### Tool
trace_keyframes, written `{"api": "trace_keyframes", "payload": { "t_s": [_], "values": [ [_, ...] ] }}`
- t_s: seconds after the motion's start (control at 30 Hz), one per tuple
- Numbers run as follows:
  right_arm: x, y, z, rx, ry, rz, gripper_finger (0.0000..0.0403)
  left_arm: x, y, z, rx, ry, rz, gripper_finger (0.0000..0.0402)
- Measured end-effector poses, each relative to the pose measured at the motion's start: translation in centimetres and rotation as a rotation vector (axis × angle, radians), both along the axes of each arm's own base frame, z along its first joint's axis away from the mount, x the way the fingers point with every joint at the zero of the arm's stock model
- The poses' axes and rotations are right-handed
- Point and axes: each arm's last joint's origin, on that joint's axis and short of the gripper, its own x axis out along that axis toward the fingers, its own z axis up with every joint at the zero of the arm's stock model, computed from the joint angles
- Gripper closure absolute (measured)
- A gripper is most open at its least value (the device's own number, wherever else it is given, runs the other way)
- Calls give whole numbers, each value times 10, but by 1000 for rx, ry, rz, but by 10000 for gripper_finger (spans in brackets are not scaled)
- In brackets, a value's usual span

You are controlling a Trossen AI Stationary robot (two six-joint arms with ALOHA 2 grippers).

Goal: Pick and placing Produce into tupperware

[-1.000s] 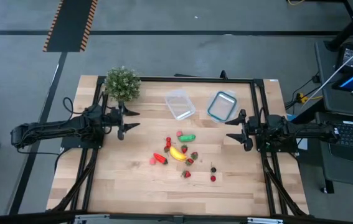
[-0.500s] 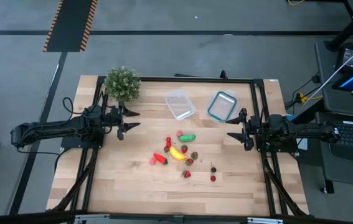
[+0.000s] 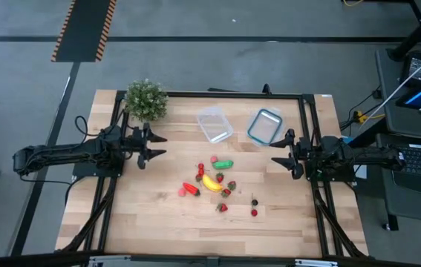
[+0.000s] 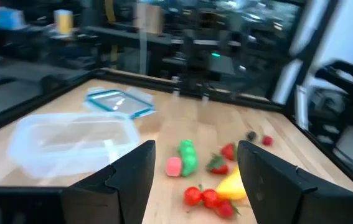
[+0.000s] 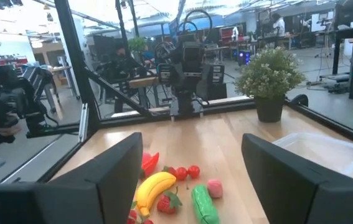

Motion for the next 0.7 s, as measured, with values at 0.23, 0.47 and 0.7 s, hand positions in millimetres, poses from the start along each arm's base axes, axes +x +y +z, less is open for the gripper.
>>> {"api": "trace_keyframes", "payload": {
  "t_s": [0.23, 0.47, 0.7],
  "values": [
    [0, -1, 2, 3, -20, -32, 128, 2, -1, 2, 38, -17, -31, 182],
    [3, -2, 5, 8, 1, -79, 128, 9, -6, 9, 118, -30, -13, 182],
    [18, -2, 13, -22, 33, -82, 132, 31, -16, 22, 166, 49, -53, 182]
  ]
}}
